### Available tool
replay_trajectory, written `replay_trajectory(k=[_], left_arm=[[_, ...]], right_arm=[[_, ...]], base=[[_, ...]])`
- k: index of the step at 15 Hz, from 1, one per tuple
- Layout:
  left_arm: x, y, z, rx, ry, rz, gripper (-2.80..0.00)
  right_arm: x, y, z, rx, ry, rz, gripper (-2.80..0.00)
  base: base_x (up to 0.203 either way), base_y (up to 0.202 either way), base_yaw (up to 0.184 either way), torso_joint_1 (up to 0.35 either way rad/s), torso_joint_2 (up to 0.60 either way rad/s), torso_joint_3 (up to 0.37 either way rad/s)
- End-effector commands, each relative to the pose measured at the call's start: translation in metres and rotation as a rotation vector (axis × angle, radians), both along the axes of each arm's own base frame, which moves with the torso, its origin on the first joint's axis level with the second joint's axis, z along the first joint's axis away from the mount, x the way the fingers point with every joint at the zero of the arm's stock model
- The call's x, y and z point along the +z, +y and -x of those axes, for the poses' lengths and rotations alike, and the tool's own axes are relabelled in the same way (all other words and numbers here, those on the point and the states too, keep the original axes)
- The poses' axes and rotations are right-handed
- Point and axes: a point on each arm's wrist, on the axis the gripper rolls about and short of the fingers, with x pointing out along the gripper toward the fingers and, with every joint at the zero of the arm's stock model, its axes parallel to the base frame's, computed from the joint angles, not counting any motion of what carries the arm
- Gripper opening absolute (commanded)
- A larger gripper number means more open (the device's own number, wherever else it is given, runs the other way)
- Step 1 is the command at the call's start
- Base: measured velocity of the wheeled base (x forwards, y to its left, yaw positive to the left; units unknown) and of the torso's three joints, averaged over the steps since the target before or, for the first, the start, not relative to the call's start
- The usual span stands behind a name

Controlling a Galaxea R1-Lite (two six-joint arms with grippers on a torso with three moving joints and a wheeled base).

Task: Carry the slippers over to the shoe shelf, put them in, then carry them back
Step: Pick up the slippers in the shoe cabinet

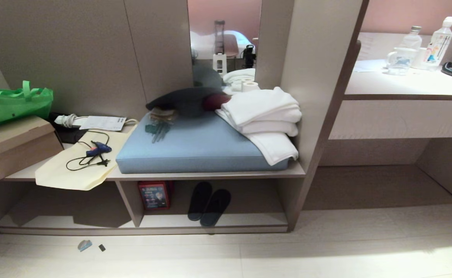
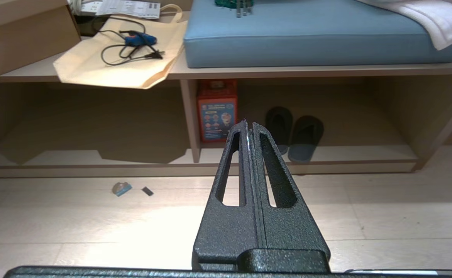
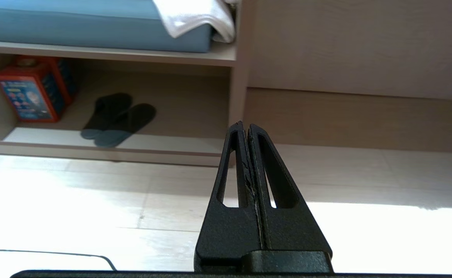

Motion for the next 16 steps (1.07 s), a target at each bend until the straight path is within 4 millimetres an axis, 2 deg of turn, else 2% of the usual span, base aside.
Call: replay_trajectory(k=[1, 16], left_arm=[[-0.002, 0.0, -0.0007, 0.001, 0.008, 0.0, -2.8], [-0.0021, 0.0, -0.0006, 0.0, 0.007, 0.001, -2.8]], right_arm=[[0.0, 0.0, 0.0, 0.0, 0.0, 0.0, -2.8], [0.0, 0.0, 0.0, 0.0, 0.0, 0.001, -2.8]], base=[[0.0, 0.192, -0.003, 0.002, 0.0, 0.007], [0.0, 0.194, -0.001, 0.003, 0.0, 0.002]])
